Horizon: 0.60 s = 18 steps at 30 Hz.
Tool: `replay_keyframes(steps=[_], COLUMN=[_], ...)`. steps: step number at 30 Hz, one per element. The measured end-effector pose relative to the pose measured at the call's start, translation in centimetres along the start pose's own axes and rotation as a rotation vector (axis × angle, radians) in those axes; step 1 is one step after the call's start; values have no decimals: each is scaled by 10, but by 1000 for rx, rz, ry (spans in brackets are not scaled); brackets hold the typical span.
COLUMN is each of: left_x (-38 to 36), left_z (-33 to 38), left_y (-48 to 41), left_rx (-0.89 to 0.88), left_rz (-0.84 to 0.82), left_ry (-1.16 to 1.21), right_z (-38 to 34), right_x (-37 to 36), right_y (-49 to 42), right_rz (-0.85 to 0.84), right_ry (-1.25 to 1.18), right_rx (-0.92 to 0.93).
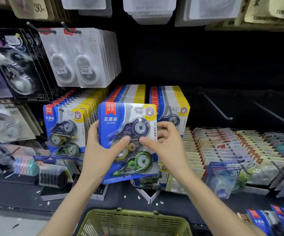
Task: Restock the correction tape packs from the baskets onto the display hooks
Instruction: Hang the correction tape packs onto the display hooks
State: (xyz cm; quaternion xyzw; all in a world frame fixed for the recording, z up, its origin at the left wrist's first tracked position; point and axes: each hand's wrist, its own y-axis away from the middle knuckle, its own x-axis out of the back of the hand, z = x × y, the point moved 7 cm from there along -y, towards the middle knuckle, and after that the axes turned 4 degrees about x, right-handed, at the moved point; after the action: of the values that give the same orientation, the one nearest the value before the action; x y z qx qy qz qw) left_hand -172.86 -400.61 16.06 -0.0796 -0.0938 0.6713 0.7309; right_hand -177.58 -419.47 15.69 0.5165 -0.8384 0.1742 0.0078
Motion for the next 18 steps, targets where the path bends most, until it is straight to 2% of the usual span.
replay_keyframes(steps=[6,13,18], left_x=[8,14,19], left_z=[-14,-24,-26], left_y=[3,6,2], left_rx=[84,86,50], left_rz=[6,20,2], left_ry=[43,53,-23], right_z=[14,37,42], right_x=[-9,2,30], right_y=[7,8,4], right_rz=[19,132,169], right_ry=[-387,-424,-437], right_rx=[-95,-142,-104])
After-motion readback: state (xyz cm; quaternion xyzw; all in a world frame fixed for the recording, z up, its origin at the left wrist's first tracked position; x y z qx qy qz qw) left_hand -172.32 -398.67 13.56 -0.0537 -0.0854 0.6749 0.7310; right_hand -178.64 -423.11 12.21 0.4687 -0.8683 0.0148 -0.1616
